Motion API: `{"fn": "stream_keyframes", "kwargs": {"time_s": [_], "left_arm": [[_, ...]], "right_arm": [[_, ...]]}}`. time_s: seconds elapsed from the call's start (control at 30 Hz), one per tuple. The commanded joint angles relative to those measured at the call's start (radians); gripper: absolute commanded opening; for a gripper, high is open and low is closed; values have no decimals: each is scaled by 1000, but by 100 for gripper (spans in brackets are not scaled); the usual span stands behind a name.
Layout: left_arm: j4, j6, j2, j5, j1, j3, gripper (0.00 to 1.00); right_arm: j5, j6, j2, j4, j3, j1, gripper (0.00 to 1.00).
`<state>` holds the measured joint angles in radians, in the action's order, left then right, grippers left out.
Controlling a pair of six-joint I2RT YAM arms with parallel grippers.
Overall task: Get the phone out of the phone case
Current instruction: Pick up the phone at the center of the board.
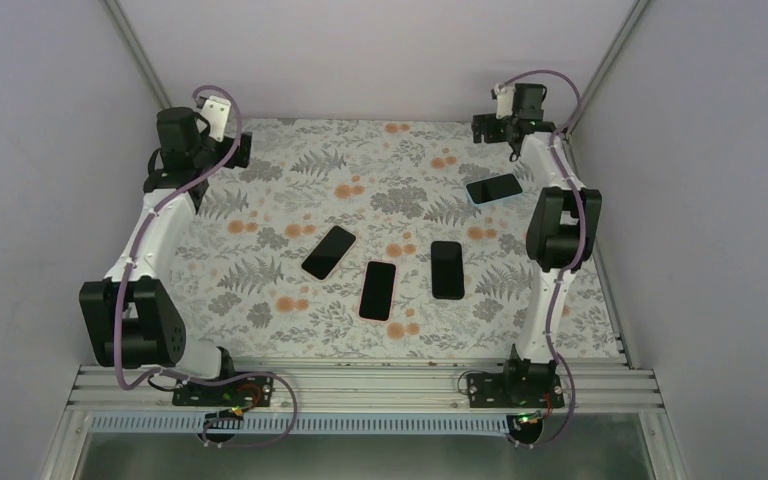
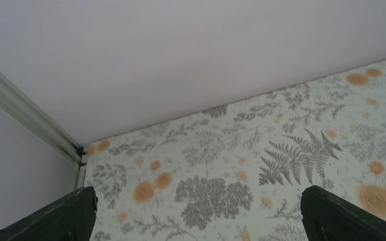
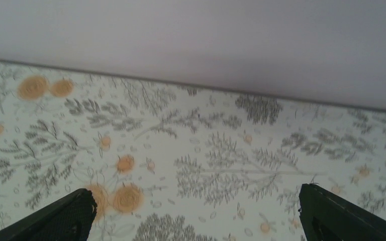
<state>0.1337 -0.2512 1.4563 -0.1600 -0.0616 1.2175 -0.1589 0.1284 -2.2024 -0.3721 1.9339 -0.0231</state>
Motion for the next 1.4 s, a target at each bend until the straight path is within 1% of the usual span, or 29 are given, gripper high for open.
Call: {"fn": "stream_keyframes", "kwargs": {"time_s": [0.0, 0.1, 0.2, 0.33, 0.37, 0.47, 0.67, 0.77, 0.87, 1.1, 1.23, 1.37], "left_arm": [[120, -10, -41, 18, -7, 22, 100], [164, -8, -30, 8, -8, 42, 100], [180, -8, -23, 7, -8, 42, 100], [201, -13, 9, 45, -8, 53, 100], [214, -17, 25, 52, -8, 63, 100], [239, -17, 67, 73, -8, 81, 100], [245, -28, 74, 50, -1, 70, 100], [250, -31, 69, 41, -1, 69, 100], [264, -40, 70, 22, 0, 72, 100], [318, -57, 91, -18, 0, 95, 100], [345, -64, 96, -34, 0, 106, 100], [356, -78, 82, -62, 0, 96, 100]], "right_arm": [[29, -26, -23, -154, 62, -13, 100], [66, -25, -40, -189, 86, -14, 100], [158, -20, -81, -230, 129, -16, 99], [226, 17, -174, -310, 231, -16, 87], [235, 26, -188, -324, 246, -16, 86], [247, 47, -213, -336, 252, -17, 88], [202, 86, -254, -384, 255, -17, 90], [197, 98, -276, -416, 252, -18, 89], [194, 104, -286, -441, 230, -19, 86], [131, 142, -280, -475, 173, -38, 84], [110, 152, -279, -508, 138, -61, 83], [73, 157, -275, -559, 84, -113, 83]]}}
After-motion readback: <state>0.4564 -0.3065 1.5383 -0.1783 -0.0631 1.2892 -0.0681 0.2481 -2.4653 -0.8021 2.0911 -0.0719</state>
